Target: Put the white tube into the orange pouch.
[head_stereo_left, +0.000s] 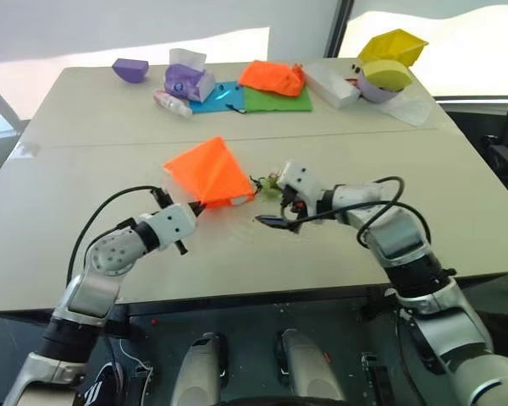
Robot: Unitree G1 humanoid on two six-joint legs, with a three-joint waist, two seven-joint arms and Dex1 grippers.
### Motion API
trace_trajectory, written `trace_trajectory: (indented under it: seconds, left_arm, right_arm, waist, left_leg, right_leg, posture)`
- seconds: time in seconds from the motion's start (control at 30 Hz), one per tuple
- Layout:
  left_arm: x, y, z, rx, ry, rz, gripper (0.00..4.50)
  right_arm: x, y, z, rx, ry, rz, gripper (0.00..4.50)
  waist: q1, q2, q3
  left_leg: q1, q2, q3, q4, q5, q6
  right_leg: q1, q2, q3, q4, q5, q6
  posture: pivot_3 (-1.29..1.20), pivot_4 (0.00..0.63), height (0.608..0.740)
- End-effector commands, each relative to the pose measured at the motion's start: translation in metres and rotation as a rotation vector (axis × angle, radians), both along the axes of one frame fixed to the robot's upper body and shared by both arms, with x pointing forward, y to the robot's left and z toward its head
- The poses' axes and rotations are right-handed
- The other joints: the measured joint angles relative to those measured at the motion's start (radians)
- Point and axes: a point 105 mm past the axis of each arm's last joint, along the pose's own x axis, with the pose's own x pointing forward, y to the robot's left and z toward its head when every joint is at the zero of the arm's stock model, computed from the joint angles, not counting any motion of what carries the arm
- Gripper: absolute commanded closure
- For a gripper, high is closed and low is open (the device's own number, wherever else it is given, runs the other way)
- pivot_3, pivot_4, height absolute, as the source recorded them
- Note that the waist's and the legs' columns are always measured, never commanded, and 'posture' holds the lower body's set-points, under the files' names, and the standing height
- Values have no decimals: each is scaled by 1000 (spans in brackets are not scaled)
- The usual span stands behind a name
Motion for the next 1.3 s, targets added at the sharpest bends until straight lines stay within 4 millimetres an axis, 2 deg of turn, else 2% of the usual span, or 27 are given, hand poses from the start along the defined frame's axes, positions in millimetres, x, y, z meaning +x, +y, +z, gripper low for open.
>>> trace_trajectory:
  seconds: [0.03, 0.23, 0.33, 0.37, 0.53, 0.6, 0.73, 0.83, 0.93, 1.1, 1.3]
  left_arm:
    - [-1, 2, 16, -21, -56, -21, 4500]
    - [1, -3, 13, -22, -53, -31, 4500]
    - [1, -6, 14, -31, -54, -32, 4500]
    - [0, -6, 13, -32, -54, -32, 4500]
    - [-2, -6, 12, -31, -54, -28, 4500]
    - [-3, -6, 12, -32, -54, -27, 4500]
    - [-4, -7, 11, -30, -54, -29, 4500]
    - [-4, -8, 11, -30, -56, -31, 4500]
    - [-4, -9, 11, -33, -57, -32, 4500]
    - [-2, -7, 11, -42, -54, -20, 4500]
    - [-2, -3, 8, -80, -16, 5, 4500]
  right_arm:
    - [26, -3, 24, 18, -171, -70, 31]
    - [45, 9, 6, -38, -197, -71, 31]
    - [52, 13, 4, 12, -159, -111, 31]
    - [52, 14, -2, 7, -119, -116, 31]
    - [61, -1, -18, -44, -45, -199, 31]
    - [63, -5, -20, -4, 5, -232, 31]
    - [62, -5, -26, -7, 45, -233, 31]
    - [62, -2, -23, 41, 61, -233, 31]
    - [61, 0, -19, 70, 59, -225, 894]
    - [59, -2, -18, 66, 42, -220, 3328]
    - [47, -12, -11, 100, 53, -212, 3328]
  waist:
    - [-3, 0, 0]
    - [-1, 0, 0]
    - [0, 0, 0]
    - [0, 0, 0]
    - [2, 0, 0]
    - [2, 0, 0]
    - [2, 0, 0]
    - [1, 0, 0]
    - [1, 0, 0]
    - [0, 0, 0]
    - [3, 0, 0]
  left_leg:
    - [0, 1, 1, 0, 0, 0]
    - [1, 2, 3, 1, 0, 0]
    - [0, 2, 5, 1, 0, 0]
    - [0, 2, 5, 1, 0, 0]
    - [1, 2, 5, 1, 0, 0]
    - [1, 2, 6, 1, 0, 0]
    - [1, 2, 6, 1, 0, 0]
    - [1, 2, 6, 1, 0, 0]
    - [1, 2, 6, 1, 0, 0]
    - [1, 2, 6, 1, 0, 0]
    - [1, 2, 5, 1, 0, 0]
  right_leg:
    - [0, 1, 0, 0, 0, 1]
    - [0, 3, 2, 1, 2, 3]
    - [0, 3, 2, 0, 2, 4]
    - [0, 2, 3, 0, 2, 4]
    - [0, 2, 3, 1, 3, 5]
    - [0, 2, 3, 1, 3, 5]
    - [0, 2, 3, 1, 3, 5]
    - [0, 2, 3, 1, 3, 5]
    - [0, 2, 3, 1, 3, 5]
    - [0, 2, 3, 2, 3, 6]
    - [0, 2, 3, 2, 3, 6]
  posture:
    - [0, 150, 740]
    - [0, 150, 740]
    - [0, 150, 740]
    - [0, 150, 740]
    - [0, 150, 740]
    - [0, 150, 740]
    - [0, 150, 740]
    - [0, 150, 740]
    - [0, 150, 740]
    - [0, 150, 740]
    - [0, 150, 740]
